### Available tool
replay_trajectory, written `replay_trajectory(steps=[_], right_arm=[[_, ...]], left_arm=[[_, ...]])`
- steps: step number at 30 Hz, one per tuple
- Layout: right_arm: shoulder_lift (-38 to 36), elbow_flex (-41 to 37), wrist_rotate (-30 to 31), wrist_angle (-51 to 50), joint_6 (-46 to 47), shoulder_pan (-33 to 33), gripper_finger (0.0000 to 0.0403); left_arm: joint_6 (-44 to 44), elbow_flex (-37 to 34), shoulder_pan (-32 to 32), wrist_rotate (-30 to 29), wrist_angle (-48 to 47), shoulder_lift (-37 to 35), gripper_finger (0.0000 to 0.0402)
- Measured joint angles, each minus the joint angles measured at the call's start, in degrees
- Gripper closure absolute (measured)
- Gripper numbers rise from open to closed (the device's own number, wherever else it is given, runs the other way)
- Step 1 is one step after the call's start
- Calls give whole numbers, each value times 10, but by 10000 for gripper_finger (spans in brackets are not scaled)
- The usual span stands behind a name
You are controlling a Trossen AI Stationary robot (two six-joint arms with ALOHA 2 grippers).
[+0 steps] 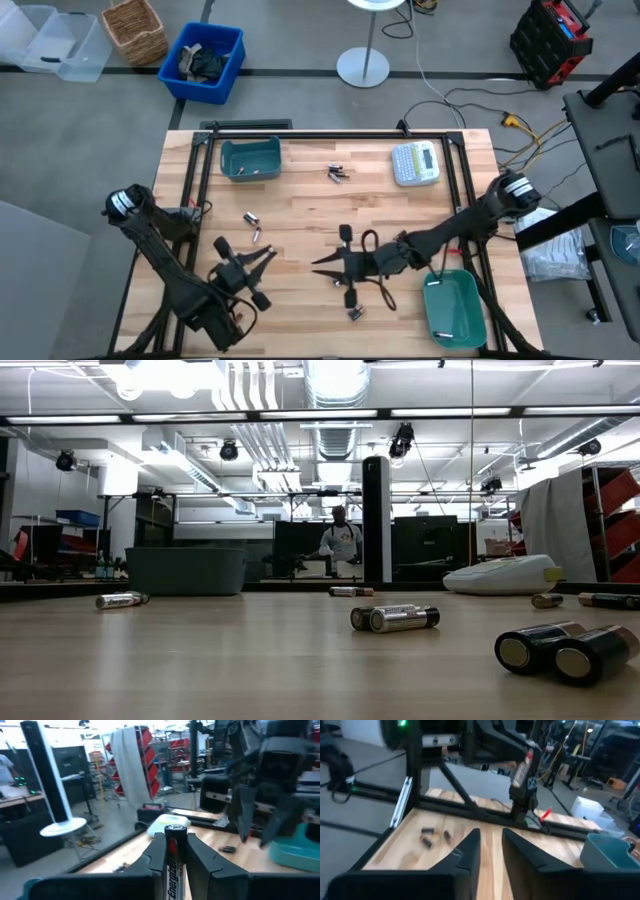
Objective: Sort batteries
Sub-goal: Put the silver battery into the green bin
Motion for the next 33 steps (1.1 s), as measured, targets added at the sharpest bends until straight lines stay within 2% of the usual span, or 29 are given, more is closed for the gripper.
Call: replay_trajectory(steps=[4, 12, 16, 18, 22, 33], right_arm=[[36, 44, 0, 7, -4, -12, 288], [90, 112, -4, 21, -1, -48, 208], [115, 142, -62, 31, 0, -65, 187], [125, 157, -84, 31, 0, -72, 183], [141, 178, -92, 28, -15, -78, 184], [150, 194, -95, 29, -25, -86, 217]], left_arm=[[30, 12, 13, 0, 1, 1, 379], [31, 21, 16, 1, 11, 1, 379], [31, 21, 16, 1, 17, 2, 379], [31, 21, 16, 1, 17, 3, 379], [31, 21, 16, 1, 22, 3, 374], [31, 21, 16, 1, 26, 3, 372]])
